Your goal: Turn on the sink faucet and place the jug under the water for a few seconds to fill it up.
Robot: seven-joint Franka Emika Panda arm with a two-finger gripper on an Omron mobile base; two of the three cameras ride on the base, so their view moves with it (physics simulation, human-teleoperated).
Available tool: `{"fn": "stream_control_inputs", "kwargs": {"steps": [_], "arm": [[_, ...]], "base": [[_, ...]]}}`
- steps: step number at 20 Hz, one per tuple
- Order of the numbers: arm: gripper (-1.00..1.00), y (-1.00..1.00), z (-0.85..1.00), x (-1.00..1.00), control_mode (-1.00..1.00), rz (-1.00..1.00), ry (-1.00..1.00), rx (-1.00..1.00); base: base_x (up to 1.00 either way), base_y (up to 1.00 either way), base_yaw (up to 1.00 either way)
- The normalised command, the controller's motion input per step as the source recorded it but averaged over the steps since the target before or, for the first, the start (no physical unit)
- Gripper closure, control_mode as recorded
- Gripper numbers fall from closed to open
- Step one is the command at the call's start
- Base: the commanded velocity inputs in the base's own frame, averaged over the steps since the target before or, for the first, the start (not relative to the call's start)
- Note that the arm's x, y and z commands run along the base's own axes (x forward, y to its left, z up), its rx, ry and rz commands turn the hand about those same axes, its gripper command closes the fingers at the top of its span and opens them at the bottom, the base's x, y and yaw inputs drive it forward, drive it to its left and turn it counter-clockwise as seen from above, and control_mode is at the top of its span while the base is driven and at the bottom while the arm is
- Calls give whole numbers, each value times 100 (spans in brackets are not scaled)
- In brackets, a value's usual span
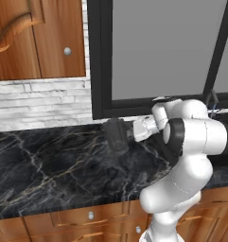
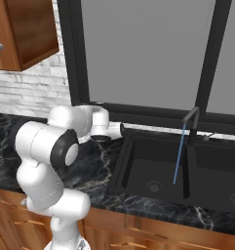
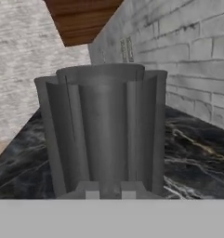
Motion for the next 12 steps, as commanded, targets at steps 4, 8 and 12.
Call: {"fn": "stream_control_inputs", "kwargs": {"steps": [4, 8, 12], "arm": [[100, -8, 80, -73, -100, 0, -41, 0], [100, -16, 81, -99, -100, 0, -27, 0], [100, -23, 66, -100, -100, 0, -5, 5]], "base": [[0, 0, 0], [0, 0, 0], [0, 0, 0]]}}
